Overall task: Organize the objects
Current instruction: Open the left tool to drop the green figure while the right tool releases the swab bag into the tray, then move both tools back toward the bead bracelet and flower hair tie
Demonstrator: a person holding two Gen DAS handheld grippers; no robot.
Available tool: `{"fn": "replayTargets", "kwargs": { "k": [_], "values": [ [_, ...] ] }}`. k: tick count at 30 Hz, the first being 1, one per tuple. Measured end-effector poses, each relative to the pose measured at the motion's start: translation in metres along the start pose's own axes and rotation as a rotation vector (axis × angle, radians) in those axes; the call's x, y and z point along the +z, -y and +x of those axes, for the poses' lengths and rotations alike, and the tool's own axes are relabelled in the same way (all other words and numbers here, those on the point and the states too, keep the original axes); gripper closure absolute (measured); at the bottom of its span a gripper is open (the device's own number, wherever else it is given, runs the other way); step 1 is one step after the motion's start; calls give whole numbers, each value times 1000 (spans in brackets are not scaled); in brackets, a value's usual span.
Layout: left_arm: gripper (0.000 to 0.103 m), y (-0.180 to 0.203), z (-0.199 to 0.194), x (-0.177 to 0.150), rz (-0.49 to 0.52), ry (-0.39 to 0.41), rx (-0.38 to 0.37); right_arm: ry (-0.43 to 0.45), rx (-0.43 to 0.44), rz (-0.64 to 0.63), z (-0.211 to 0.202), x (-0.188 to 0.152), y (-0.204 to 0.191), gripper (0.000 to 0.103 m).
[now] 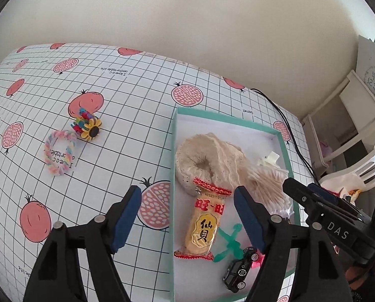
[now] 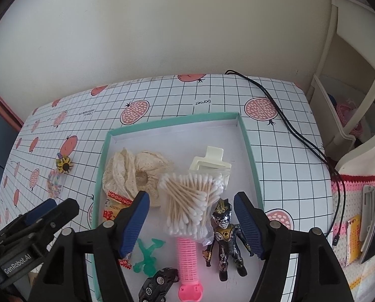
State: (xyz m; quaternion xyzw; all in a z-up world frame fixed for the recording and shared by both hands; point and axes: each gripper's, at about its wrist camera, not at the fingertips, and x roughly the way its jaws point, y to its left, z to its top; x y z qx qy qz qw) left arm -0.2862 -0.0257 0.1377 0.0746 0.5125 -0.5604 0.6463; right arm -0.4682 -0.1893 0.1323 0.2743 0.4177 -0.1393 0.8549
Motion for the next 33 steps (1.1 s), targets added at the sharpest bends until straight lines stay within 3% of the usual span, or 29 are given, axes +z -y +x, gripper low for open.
{"fn": "replayTargets", "kwargs": {
  "k": [14,33],
  "values": [
    [4,-17,-7,4,-38,85,86,13,12,-14,1,0,-5,0],
    [3,-21,-10,8,-19,112,125,14,5,-44,4,-1,-13,0]
  ]
}}
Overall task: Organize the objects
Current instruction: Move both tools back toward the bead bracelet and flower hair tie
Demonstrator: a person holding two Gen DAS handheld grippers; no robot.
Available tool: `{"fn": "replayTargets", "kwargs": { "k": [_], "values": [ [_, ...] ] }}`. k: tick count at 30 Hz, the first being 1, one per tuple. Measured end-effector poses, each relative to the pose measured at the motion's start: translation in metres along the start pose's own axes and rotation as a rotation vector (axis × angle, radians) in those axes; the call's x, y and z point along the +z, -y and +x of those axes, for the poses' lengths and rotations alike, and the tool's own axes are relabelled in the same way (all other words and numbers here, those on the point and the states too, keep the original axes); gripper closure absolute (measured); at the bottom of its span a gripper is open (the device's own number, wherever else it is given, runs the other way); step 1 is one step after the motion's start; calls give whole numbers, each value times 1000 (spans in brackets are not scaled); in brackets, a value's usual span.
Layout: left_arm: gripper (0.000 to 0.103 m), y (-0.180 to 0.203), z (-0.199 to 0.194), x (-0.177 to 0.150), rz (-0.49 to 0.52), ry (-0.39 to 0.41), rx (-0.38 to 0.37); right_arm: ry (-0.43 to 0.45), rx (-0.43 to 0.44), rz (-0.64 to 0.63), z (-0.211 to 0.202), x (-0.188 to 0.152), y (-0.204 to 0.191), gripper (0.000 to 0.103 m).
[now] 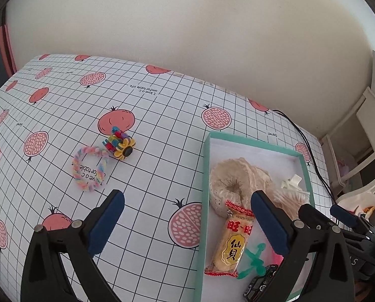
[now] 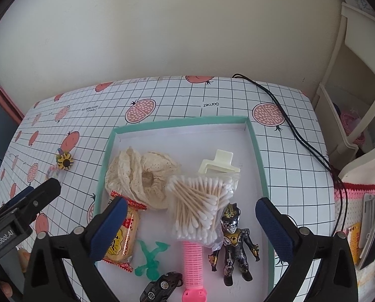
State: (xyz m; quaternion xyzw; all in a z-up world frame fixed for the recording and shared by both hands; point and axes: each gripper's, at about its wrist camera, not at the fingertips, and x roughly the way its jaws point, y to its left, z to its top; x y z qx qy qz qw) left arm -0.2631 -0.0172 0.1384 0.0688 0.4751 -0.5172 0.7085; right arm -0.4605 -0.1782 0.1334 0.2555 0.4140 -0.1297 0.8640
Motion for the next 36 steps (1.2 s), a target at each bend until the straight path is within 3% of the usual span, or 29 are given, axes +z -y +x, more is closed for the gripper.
{"fn": "replayTargets", "kwargs": {
  "k": [17,28,36],
  "values": [
    [3,-47,-12,28,15,45,41,15,35,7,3,7,-22,0],
    [3,-111,-12,50,-46,89,96,121,135,-4,-1,22,-78,0],
    [3,-134,6,50,-81,60,102,169,186,-53,9,25,-127,0]
  ]
}}
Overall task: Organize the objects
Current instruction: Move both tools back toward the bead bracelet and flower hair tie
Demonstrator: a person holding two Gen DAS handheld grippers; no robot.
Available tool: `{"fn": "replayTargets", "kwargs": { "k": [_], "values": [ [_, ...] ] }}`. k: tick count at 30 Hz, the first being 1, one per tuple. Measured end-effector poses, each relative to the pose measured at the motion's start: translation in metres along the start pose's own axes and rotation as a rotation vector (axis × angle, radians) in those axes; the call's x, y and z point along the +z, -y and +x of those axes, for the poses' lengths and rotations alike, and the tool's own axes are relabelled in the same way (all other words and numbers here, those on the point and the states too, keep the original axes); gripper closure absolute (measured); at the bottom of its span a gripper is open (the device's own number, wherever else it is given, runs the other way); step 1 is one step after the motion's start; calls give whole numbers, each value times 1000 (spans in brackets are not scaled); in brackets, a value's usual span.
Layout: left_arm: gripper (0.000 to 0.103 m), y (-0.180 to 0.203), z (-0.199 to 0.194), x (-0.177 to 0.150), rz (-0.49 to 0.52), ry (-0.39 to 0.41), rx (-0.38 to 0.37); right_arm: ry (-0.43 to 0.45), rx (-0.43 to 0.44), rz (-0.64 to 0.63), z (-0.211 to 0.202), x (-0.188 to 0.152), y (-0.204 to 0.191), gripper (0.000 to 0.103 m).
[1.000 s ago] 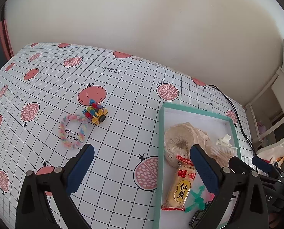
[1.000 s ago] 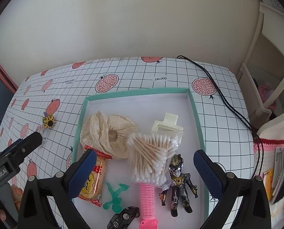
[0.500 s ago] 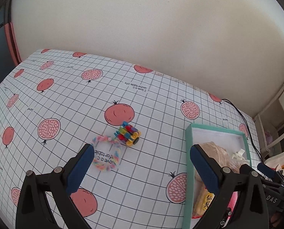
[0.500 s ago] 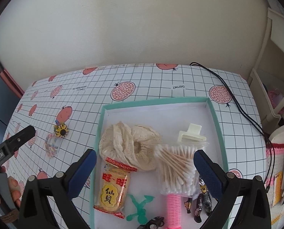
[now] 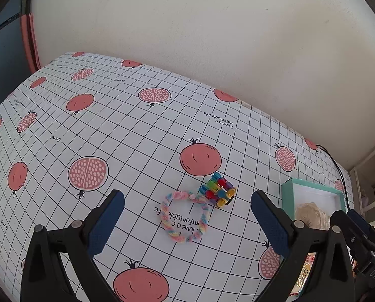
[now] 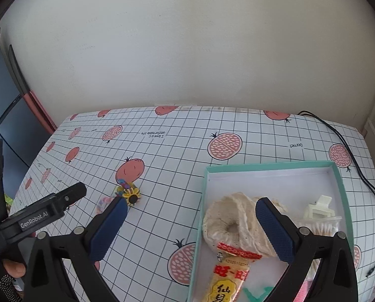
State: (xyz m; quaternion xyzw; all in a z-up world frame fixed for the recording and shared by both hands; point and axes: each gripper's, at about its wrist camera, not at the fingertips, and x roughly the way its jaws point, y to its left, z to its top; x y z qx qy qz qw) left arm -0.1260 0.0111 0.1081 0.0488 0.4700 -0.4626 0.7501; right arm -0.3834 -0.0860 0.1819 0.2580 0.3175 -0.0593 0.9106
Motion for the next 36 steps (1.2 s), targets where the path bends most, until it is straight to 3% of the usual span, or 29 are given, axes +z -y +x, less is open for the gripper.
{"fn": "replayTargets", "kwargs": {
  "k": [12,19,36],
  "values": [
    [3,-18,43,-12,-5,-81,54,2,14,-48,34,-1,-39,0],
    [3,-31,60,-16,3,-92,119,-1,34,-49,54,-1,-53,0],
    [3,-40,79,-22,48,-114,195,-47,83,-42,102,-12,-81,0]
  ]
}}
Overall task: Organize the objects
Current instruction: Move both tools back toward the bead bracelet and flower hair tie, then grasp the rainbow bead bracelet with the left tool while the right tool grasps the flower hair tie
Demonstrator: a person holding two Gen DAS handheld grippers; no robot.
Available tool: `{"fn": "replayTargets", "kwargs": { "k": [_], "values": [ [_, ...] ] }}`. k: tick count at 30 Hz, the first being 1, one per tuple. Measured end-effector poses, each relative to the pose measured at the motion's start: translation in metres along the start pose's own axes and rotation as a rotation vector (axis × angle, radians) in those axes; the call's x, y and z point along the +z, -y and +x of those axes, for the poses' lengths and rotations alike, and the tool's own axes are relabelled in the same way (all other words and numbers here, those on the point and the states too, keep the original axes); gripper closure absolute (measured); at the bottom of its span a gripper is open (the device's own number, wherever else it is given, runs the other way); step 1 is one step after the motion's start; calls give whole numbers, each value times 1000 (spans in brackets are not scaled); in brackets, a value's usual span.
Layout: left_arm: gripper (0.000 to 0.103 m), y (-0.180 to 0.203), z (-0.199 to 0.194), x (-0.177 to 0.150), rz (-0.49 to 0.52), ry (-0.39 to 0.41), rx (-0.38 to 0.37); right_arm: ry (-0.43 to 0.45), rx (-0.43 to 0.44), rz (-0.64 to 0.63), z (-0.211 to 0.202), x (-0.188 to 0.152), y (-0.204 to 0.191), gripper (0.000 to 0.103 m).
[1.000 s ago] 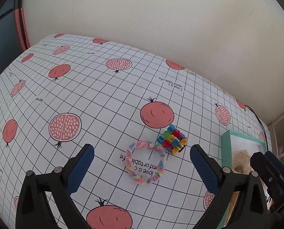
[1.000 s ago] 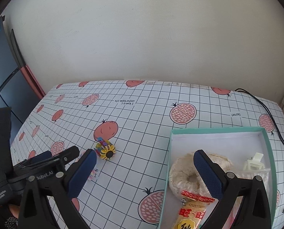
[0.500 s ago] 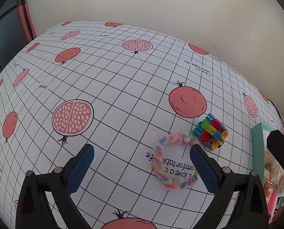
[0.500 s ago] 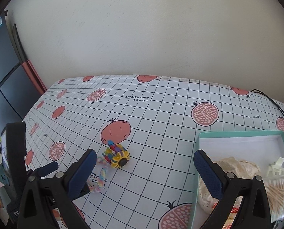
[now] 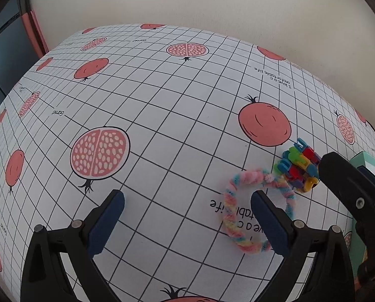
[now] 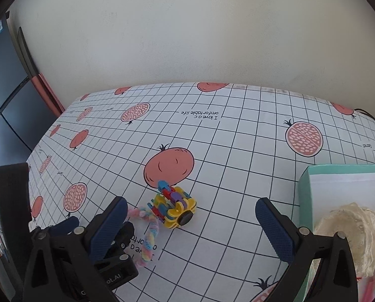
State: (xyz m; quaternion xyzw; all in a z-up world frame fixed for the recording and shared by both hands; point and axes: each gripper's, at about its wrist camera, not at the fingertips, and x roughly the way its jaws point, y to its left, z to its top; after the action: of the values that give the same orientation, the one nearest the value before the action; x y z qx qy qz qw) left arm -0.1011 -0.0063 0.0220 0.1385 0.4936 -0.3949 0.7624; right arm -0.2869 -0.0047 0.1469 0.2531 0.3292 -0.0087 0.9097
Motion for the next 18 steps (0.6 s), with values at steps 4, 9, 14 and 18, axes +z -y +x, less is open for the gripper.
{"fn": "replayTargets", "kwargs": {
  "k": [4,9,14,18],
  "values": [
    [3,-3,2,0,2,-5,16,-9,1,16,8,-1,0,4],
    [3,-4,3,-1,2,-2,27,-26,5,29,16,-4,0,10],
    [3,-9,3,-1,-11,3,40,-38,31,44,22,-5,0,19],
    [5,-12,1,-2,-27,6,44,-34,41,49,24,-6,-2,28]
  ]
}}
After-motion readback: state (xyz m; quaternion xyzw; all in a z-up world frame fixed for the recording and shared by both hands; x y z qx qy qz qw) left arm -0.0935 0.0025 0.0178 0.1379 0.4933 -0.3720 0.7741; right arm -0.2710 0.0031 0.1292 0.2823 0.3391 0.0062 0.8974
